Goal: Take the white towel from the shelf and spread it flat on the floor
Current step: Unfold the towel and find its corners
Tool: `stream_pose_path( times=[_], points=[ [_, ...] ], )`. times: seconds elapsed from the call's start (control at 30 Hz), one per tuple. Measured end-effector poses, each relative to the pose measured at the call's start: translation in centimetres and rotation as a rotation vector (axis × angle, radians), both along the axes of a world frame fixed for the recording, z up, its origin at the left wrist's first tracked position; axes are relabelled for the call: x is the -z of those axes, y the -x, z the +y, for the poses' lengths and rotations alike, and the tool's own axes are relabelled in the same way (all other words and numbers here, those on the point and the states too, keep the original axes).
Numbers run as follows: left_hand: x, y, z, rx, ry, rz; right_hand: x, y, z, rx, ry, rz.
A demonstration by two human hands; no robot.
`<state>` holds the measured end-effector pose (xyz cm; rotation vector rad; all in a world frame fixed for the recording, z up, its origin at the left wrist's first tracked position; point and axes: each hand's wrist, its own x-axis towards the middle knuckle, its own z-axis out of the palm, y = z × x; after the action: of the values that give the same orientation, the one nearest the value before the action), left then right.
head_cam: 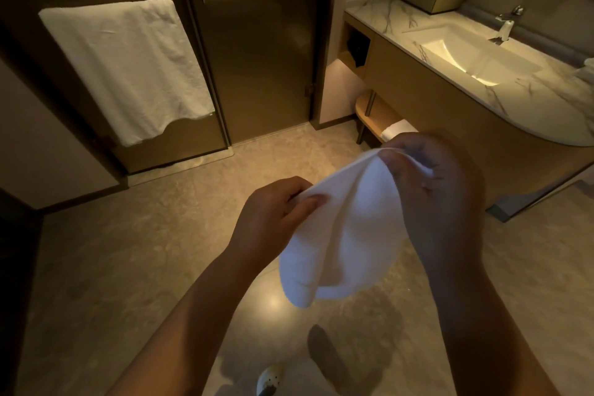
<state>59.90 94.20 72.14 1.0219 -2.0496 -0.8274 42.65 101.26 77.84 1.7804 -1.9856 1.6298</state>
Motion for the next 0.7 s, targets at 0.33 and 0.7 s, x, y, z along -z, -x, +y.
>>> stream_pose_path(
  times=[0.33, 0.7],
  points=[
    [-1.6, 1.1, -0.2, -0.066, 0.156, 0.126, 0.4, 1.7, 0.6, -0.011, -0.339, 0.024],
    [-2.5, 0.4, -0.4, -0.018, 0.292, -0.004, 0.4, -1.2, 0.4, -0.255, -0.487, 0.040]
  ],
)
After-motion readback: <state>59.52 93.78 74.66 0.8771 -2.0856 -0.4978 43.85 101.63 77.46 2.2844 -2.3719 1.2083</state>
